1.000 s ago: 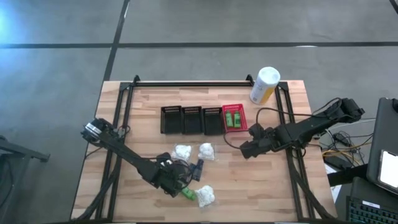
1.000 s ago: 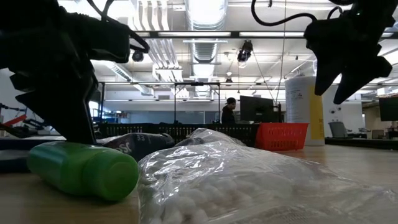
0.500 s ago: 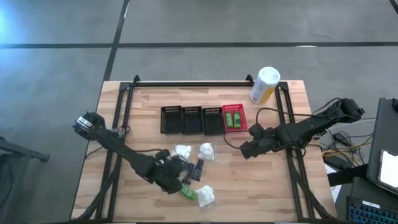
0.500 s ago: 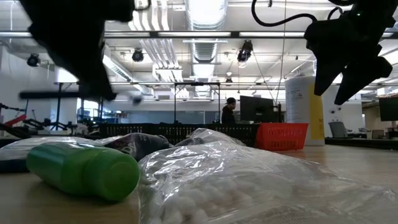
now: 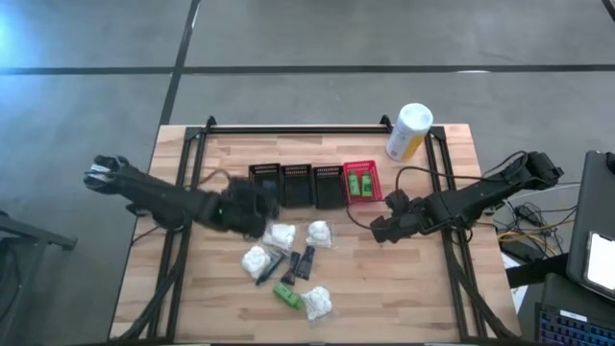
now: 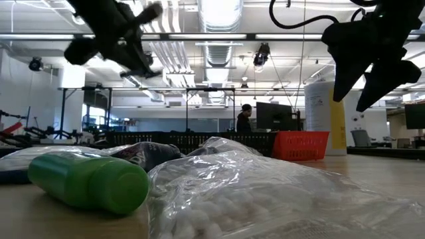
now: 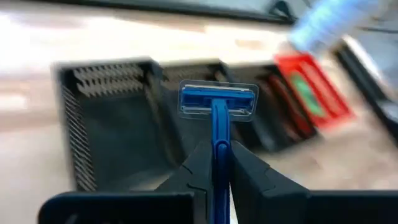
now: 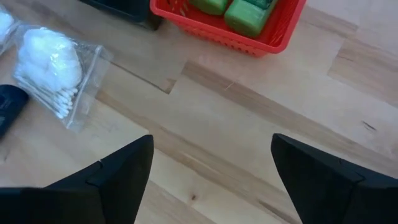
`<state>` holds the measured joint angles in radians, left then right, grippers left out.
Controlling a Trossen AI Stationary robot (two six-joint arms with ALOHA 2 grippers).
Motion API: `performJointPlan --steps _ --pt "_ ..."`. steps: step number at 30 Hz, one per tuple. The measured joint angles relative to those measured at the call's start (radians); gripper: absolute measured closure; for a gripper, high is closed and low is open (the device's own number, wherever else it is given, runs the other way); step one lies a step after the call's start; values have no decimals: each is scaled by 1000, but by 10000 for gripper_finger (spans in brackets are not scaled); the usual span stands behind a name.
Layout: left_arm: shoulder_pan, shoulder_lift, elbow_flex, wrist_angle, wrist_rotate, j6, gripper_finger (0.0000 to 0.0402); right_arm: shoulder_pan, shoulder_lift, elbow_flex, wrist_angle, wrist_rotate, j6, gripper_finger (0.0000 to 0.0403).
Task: Pick & Place Travel size toiletries
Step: Put the blue razor into the left black bin
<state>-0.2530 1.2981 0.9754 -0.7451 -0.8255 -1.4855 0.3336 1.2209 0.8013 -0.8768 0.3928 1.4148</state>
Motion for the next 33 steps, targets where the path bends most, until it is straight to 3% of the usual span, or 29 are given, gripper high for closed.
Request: performJointPlan --steps 2,7,13,17,23,33 --pt "78 -10 -33 26 21 47 367 0 0 0 1 0 1 88" --pt "220 10 -143 251 202 186 367 0 0 0 1 0 26 87" --pt "323 36 -238 301 230 175 367 0 0 0 1 1 45 71" --pt "344 37 -282 338 291 175 365 0 0 0 1 1 45 61" --pt "343 37 -293 360 298 177 354 0 0 0 1 3 45 53" --pt "343 37 -271 373 308 213 353 0 0 -1 1 3 49 78"
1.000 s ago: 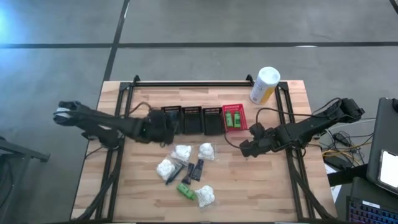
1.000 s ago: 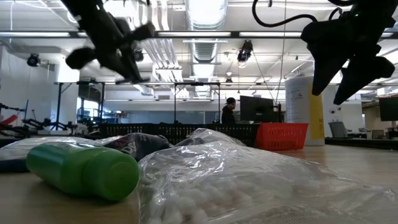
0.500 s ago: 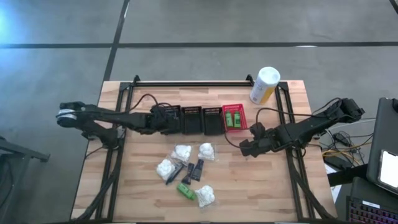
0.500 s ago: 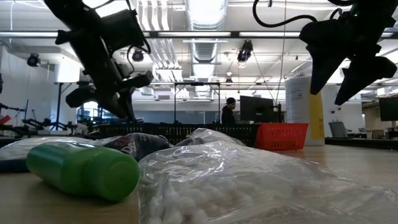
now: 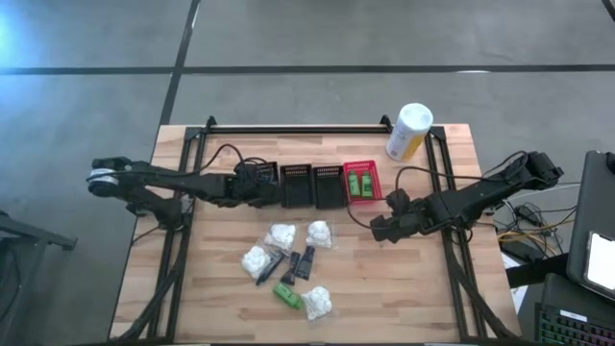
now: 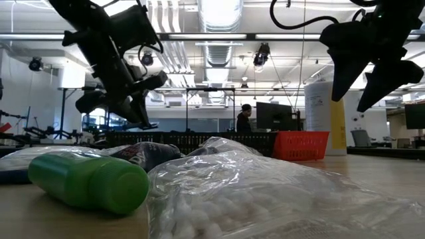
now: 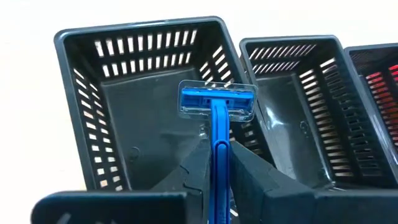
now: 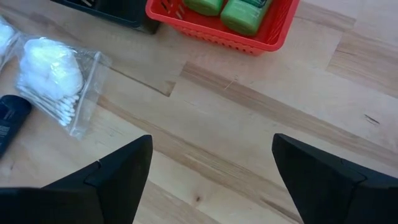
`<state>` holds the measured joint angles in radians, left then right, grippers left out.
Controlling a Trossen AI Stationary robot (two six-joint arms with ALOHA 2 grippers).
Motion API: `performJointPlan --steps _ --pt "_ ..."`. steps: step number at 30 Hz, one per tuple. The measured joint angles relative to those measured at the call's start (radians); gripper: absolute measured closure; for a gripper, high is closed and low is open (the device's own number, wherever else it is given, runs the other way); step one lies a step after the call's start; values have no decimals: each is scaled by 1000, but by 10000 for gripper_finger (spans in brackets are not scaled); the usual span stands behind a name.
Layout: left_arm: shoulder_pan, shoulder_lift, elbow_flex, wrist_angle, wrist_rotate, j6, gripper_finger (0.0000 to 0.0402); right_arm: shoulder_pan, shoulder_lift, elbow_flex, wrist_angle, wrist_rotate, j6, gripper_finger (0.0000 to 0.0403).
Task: Pick & Place Travel size toiletries
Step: Put the blue razor into the left black bin, then adjust the white cotton pack
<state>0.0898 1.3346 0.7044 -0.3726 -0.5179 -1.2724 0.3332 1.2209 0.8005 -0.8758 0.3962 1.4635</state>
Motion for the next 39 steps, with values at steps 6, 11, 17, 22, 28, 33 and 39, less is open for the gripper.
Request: performJointPlan --steps 6,11,17,22,28,33,39 --pt "10 0 -2 -1 -35 23 359 0 0 0 0 0 1 74" --pt "39 0 -5 -2 -34 72 357 0 0 0 0 0 3 61" --pt "68 14 -6 -2 -38 99 357 0 0 0 0 -1 3 50" --pt "68 28 -6 -2 -39 101 340 0 0 2 0 -4 3 53" --pt "68 27 -6 -1 -22 97 295 0 0 2 1 -5 22 69" --pt "66 23 -6 -1 -17 75 262 0 0 3 1 -5 27 77" --pt "15 -7 30 36 -3 165 247 0 0 2 8 -7 30 69"
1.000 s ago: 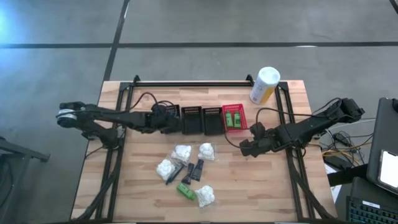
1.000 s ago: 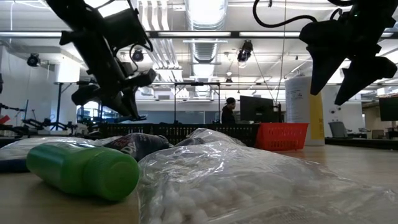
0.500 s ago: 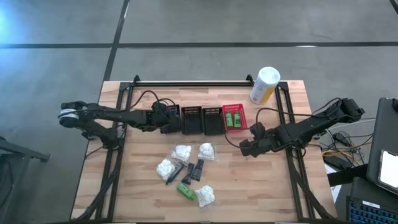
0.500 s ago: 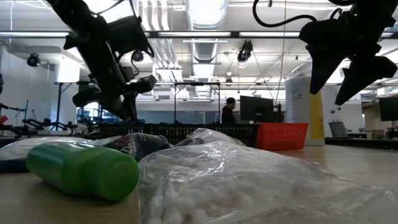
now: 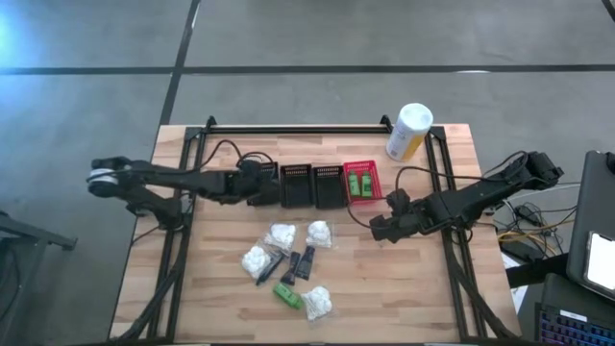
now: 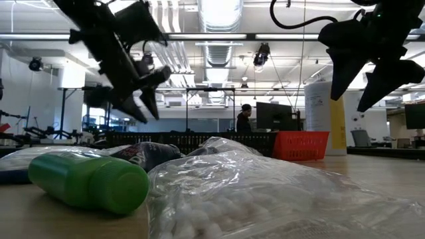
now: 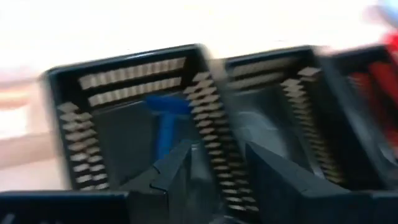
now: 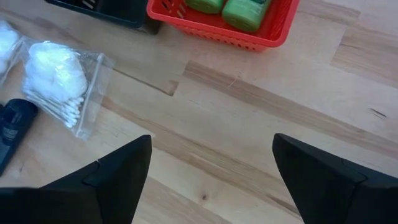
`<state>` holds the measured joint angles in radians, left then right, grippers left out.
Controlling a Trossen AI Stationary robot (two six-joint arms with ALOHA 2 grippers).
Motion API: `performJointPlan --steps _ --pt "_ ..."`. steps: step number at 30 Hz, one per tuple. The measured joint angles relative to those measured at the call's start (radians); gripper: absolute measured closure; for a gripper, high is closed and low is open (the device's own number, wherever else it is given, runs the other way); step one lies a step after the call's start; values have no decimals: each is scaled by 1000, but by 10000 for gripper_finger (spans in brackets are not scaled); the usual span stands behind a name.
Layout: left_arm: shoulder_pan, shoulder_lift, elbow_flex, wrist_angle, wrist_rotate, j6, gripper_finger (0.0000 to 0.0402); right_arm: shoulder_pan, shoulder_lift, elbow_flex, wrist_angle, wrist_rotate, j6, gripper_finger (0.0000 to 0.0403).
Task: Pick & Place Travel size toiletries
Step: Adjust the white cotton pack
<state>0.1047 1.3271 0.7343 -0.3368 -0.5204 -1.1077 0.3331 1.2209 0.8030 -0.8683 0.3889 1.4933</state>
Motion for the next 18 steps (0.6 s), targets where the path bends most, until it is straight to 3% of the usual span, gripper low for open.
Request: performJointPlan --steps 5,8,18 --pt "-81 -26 60 36 22 141 248 0 0 0 21 0 -5 52" --pt "-128 -27 99 40 91 182 248 0 0 -1 22 0 -8 45" --pt "-329 -24 130 40 275 147 248 1 0 -6 22 3 -40 53"
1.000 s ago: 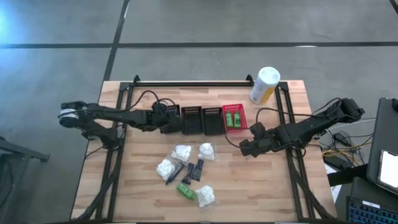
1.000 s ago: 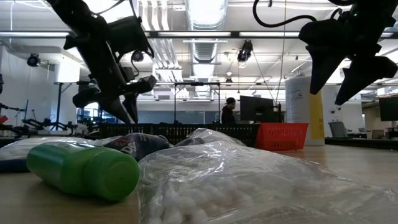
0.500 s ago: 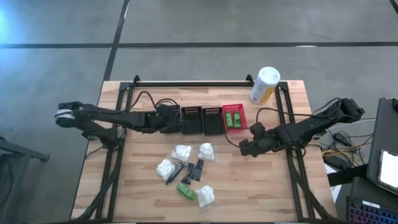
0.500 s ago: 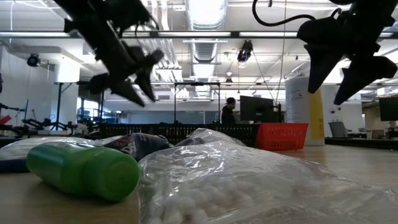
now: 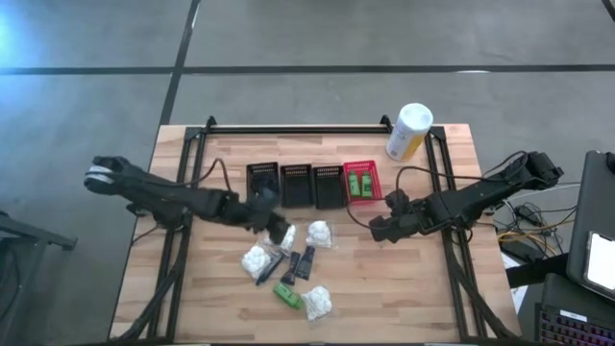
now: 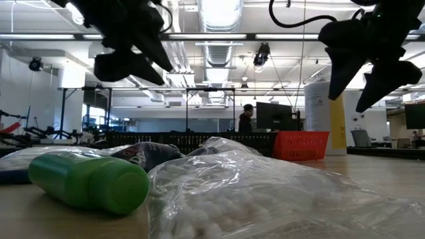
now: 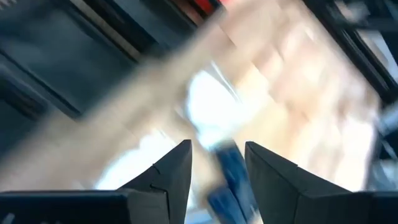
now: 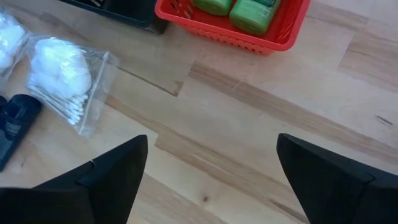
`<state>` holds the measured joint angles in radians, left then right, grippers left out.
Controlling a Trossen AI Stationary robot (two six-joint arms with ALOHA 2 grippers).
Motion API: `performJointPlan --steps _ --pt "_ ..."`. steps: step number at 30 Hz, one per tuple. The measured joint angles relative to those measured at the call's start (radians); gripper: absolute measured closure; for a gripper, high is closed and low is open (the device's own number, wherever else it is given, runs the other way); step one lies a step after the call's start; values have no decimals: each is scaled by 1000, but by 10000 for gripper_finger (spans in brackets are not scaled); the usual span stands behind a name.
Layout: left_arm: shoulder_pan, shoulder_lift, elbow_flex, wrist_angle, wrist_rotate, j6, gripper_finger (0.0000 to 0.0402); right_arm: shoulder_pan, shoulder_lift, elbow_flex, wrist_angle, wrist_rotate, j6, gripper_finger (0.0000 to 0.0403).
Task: Pick & Place Travel size toiletries
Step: Adjust the white cotton pack
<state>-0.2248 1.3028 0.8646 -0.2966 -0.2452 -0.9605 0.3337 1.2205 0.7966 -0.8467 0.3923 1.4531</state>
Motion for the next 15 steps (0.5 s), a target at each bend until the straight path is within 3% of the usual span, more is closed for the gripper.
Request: performJointPlan --steps 9,15 --pt "-260 19 0 19 9 -65 248 0 0 -5 0 1 -49 68" --pt "-385 131 15 121 -20 -93 249 0 0 -10 0 2 -89 74"
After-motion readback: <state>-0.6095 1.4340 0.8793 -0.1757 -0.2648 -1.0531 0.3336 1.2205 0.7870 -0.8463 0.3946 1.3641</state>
